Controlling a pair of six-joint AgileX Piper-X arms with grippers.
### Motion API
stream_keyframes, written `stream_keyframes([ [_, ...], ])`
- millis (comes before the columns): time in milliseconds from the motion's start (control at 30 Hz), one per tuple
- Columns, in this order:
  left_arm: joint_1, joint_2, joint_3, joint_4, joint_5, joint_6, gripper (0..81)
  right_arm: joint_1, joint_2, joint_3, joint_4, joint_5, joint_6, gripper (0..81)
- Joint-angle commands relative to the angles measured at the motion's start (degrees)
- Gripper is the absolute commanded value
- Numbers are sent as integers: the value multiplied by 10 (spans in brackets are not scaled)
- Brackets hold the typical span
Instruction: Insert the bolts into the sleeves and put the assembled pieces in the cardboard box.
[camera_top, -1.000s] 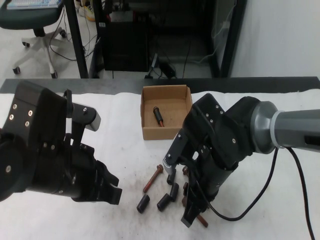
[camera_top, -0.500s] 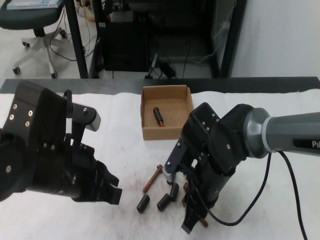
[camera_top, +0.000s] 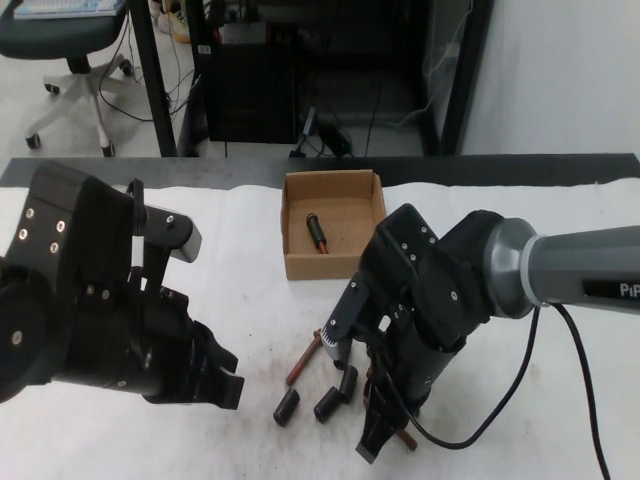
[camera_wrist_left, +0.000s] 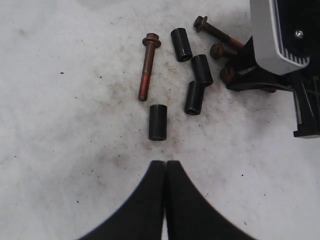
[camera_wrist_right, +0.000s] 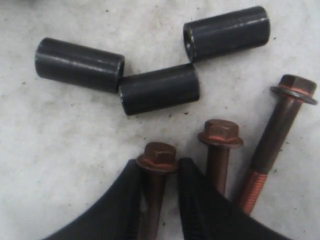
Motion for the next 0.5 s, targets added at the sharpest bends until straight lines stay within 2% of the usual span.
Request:
stream_keyframes([
  [0,-3,-1,-2,2,21,-1,3,-1,0,-5,23,17,22,8],
  [133,-6,-1,-2,2,85,-2,3,-13,-52,-14,14,-1,110,8],
  [267,-21,-1,-2,2,87,-5,3,-39,-140,-16,-24,-59,189,8],
  [467,-84,34,-37,2,63,-2,3,-78,-250,-14,9,-65,197,8],
])
